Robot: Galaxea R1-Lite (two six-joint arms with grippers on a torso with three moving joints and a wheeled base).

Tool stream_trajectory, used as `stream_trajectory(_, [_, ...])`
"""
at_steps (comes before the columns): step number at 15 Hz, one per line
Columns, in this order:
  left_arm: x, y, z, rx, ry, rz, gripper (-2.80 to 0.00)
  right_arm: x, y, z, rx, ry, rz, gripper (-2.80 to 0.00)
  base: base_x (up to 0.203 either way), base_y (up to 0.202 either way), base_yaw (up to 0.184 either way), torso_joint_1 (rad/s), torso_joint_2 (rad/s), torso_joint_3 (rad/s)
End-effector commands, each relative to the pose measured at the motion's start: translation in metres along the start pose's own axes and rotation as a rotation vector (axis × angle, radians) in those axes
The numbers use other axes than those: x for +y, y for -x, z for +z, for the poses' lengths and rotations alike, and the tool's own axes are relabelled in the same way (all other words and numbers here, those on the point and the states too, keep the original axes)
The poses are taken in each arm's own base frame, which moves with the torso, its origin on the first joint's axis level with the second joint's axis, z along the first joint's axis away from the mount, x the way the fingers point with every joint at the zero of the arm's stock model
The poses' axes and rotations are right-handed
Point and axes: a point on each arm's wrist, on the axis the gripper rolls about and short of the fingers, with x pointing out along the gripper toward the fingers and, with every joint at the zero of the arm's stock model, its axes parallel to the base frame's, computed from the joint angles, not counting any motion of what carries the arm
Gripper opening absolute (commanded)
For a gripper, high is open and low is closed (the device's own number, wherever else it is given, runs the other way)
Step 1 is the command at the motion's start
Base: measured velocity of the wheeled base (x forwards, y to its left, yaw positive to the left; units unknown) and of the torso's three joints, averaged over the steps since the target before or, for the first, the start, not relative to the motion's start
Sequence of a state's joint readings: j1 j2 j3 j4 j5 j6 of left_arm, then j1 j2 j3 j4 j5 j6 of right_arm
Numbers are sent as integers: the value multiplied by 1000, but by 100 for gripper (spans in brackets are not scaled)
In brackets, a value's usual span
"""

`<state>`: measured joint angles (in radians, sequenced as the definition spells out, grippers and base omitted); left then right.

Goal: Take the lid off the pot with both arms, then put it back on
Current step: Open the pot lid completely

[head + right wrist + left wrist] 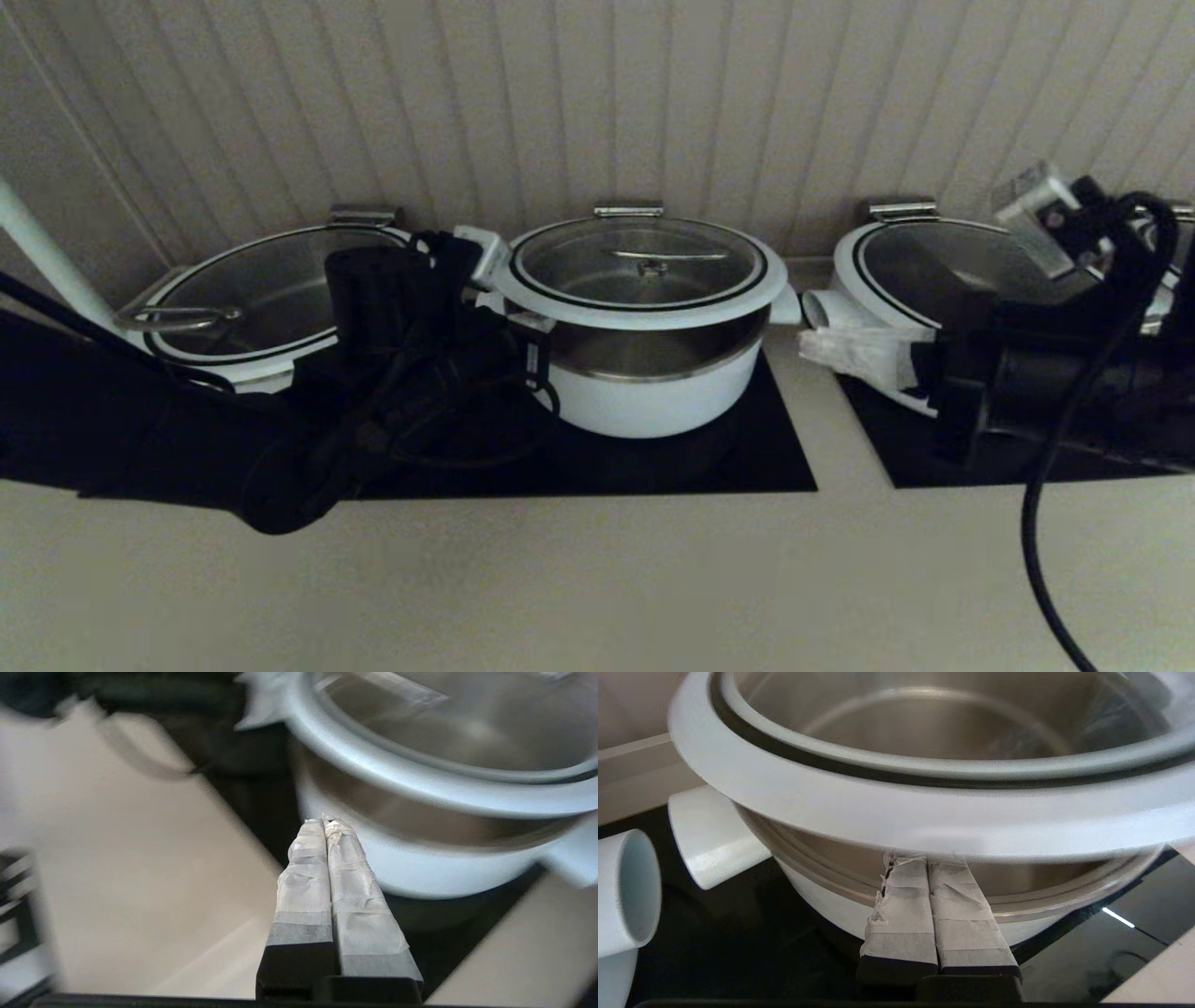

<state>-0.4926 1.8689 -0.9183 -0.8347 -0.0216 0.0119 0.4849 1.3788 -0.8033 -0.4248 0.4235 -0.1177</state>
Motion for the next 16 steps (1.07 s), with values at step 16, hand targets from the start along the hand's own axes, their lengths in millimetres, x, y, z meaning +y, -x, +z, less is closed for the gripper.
stream_trajectory(16, [2,-2,-2,1,2,6,-280,-16,-56,-77,82,-35,-35,-280,0,0,0,0,0,0])
